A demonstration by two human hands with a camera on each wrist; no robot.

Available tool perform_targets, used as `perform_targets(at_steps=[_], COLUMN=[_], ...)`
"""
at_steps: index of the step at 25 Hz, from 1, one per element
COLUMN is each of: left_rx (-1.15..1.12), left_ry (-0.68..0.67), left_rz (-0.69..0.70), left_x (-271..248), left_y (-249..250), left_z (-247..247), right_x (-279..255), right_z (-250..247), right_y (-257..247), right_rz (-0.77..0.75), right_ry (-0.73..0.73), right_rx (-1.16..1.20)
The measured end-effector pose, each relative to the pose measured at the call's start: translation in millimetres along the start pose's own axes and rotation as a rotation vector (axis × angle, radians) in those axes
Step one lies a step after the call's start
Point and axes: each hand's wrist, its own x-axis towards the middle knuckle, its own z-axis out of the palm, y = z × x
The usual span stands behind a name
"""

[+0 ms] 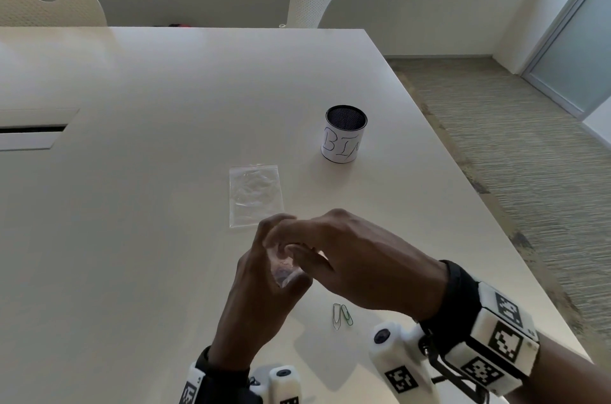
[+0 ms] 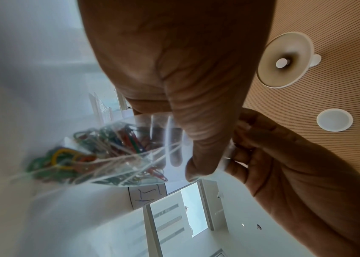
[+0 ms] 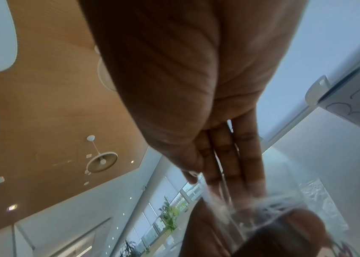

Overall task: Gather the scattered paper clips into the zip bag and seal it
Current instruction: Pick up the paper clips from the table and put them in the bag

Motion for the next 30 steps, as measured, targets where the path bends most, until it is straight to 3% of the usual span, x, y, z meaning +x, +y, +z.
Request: perform_targets(at_steps=[3, 6, 8, 11, 12, 21, 30], left_rx=[-0.007, -0.040, -0.048, -0.055, -0.057, -0.043, -0.040], left_ry=[0.001, 0.005, 0.001, -0.007, -0.007, -0.015, 0.006], left_rz=[0.023, 0.041, 0.046, 0.047, 0.047, 0.035, 0.041], left_x=[-1, -1, 0, 0, 0, -1, -1], left_y=[0, -3, -6, -8, -8, -10, -8], left_z=[-1, -1, -1, -2, -1, 0, -4], right_x=[-6, -19, -33, -58, -65, -68, -57], right_z=[-14, -24, -22, -4, 5, 58, 58], right_y=[4, 40, 70, 99, 103, 86, 88], right_rz=[0.016, 0.167, 0.309, 0.492, 0.510, 0.347, 0.389], right_ry=[0.190, 0.345, 0.210, -0.189, -0.257, -0.069, -0.063], right_rx=[0.165, 0.079, -0.011, -0.199, -0.237, -0.116, -0.217])
